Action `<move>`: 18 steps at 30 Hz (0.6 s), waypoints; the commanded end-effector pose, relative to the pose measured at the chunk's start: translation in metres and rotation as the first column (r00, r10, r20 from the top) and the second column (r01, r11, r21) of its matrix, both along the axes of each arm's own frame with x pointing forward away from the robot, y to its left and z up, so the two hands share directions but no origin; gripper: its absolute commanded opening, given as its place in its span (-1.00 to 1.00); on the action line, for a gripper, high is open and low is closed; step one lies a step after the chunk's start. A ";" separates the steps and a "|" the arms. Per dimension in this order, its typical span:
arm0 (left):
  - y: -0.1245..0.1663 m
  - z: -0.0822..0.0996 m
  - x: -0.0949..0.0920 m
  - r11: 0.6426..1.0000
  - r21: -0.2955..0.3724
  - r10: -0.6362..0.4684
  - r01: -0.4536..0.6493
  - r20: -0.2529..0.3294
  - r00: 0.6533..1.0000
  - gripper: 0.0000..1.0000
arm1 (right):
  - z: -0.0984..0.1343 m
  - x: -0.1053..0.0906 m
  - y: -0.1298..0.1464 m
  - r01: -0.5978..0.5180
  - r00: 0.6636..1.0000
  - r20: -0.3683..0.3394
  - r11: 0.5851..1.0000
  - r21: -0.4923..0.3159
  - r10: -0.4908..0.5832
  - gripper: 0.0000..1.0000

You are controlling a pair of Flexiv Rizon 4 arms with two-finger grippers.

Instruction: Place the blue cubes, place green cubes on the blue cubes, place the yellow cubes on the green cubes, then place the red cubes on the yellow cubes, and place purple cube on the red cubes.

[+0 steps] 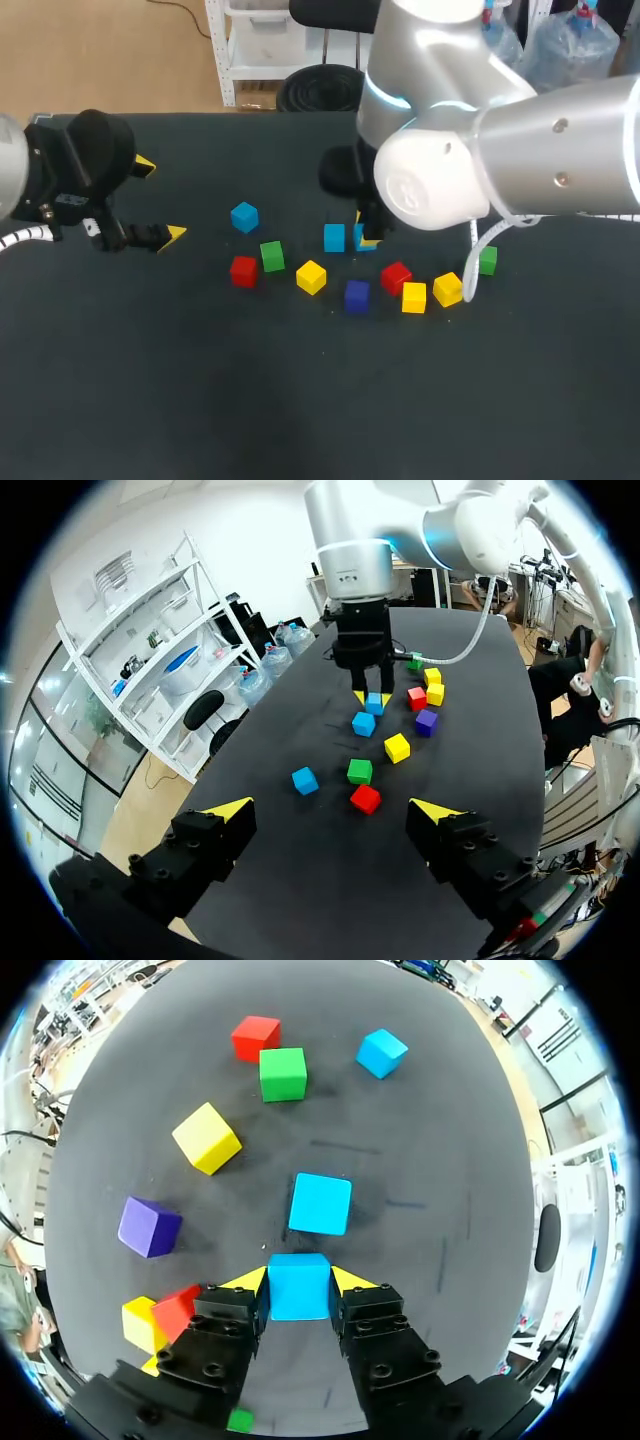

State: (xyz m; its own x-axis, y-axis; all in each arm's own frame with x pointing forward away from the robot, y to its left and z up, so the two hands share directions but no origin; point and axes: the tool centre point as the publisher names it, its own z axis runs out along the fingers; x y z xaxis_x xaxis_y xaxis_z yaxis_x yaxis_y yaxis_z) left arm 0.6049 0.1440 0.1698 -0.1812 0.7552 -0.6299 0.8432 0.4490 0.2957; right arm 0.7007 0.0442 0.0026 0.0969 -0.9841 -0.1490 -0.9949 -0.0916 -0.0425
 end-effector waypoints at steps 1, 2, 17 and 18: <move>0.001 0.000 0.001 1.000 0.000 -0.002 0.002 -0.001 1.000 1.00 | -0.002 0.003 0.002 0.002 1.000 -0.002 1.000 -0.004 -0.002 -1.00; 0.001 0.000 0.001 1.000 0.000 -0.002 0.002 -0.001 1.000 1.00 | -0.003 0.003 0.003 0.003 1.000 -0.003 1.000 -0.005 -0.003 -1.00; 0.001 0.000 0.001 1.000 0.000 -0.002 0.002 -0.001 1.000 1.00 | -0.009 0.008 0.006 0.009 1.000 -0.011 1.000 -0.018 -0.009 -1.00; 0.001 0.000 0.001 1.000 0.000 -0.002 0.002 -0.001 1.000 1.00 | -0.009 0.008 0.006 0.009 1.000 -0.010 1.000 -0.018 -0.010 -1.00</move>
